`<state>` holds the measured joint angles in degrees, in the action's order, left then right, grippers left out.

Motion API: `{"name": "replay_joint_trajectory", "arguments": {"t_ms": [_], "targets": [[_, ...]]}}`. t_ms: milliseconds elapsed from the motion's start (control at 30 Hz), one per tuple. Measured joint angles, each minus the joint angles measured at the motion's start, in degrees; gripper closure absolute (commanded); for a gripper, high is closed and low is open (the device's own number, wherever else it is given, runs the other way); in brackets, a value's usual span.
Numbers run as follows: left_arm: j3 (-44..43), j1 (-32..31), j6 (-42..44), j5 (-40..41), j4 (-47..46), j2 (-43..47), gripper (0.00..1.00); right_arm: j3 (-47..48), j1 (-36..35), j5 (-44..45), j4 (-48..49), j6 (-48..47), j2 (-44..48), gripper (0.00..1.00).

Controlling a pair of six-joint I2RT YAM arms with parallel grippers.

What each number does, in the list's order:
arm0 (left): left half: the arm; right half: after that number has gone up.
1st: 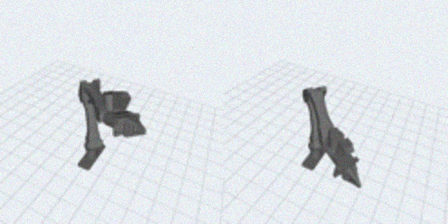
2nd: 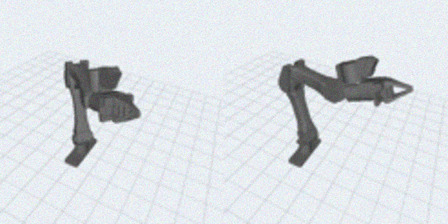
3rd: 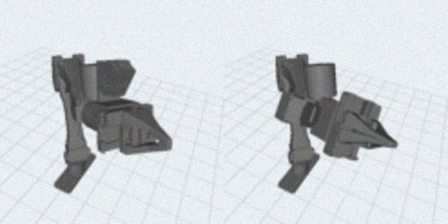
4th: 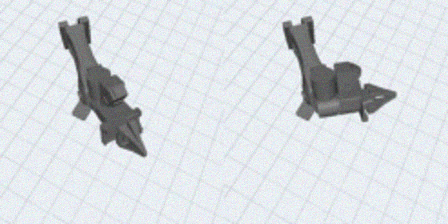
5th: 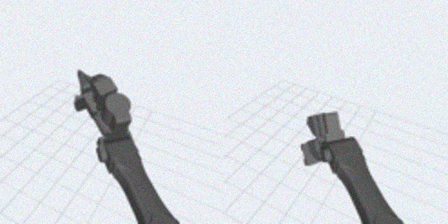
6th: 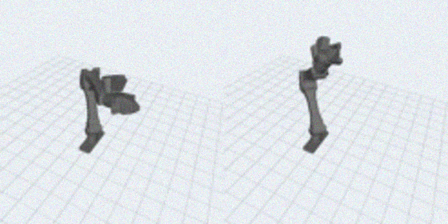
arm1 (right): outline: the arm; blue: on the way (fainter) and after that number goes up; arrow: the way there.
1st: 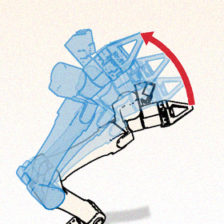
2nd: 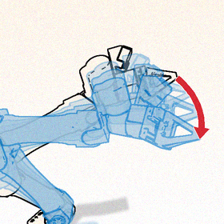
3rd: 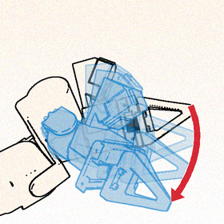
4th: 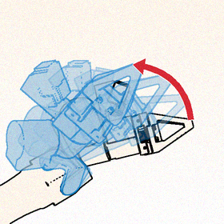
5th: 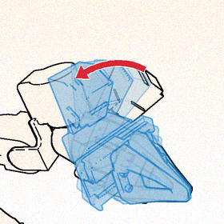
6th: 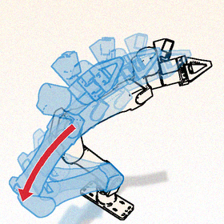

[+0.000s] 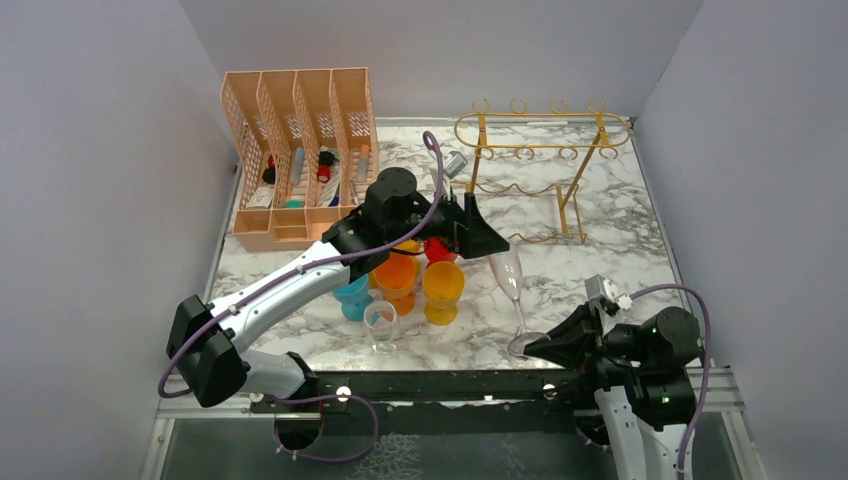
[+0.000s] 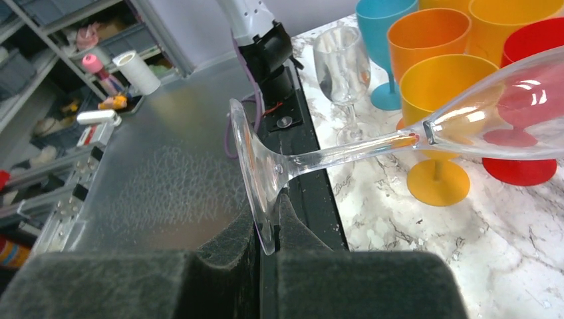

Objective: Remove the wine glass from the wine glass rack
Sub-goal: Place the wine glass at the center of the board.

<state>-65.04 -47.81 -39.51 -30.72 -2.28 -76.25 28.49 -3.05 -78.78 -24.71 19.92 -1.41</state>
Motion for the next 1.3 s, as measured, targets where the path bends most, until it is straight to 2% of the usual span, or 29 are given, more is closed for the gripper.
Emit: {"name": "replay_joint_trajectory", "arguments": {"t_ms": [467,800,967,1100,1200,1300], "targets": [[0.6,6.3,-1.3,-6.0,-1.0,0.5,0.12,7.5,0.0,-8.1,-4.7,-13.8,-1.8,0.99],[0.6,6.4,-3.2,-18.3,-6.8,0.1,0.17,7.7,0.0,-8.2,-7.1,-16.6,-5.6,0.99],[1.8,6.6,-4.2,-24.9,-11.0,-0.5,0.26,8.0,-0.1,-9.0,-6.7,-17.0,-6.4,0.99],[2.0,6.7,-3.3,-27.7,-12.2,-0.8,0.28,8.0,-0.3,-10.7,-5.4,-16.3,-7.3,0.99],[2.0,6.2,-1.9,-29.8,-13.1,-0.8,0.38,8.0,-0.4,-11.1,-3.8,-15.3,-8.1,0.99],[2.3,6.1,-1.0,-30.8,-13.5,-0.8,0.43,8.0,-0.7,-11.1,-3.0,-14.3,-8.9,0.99]]}}
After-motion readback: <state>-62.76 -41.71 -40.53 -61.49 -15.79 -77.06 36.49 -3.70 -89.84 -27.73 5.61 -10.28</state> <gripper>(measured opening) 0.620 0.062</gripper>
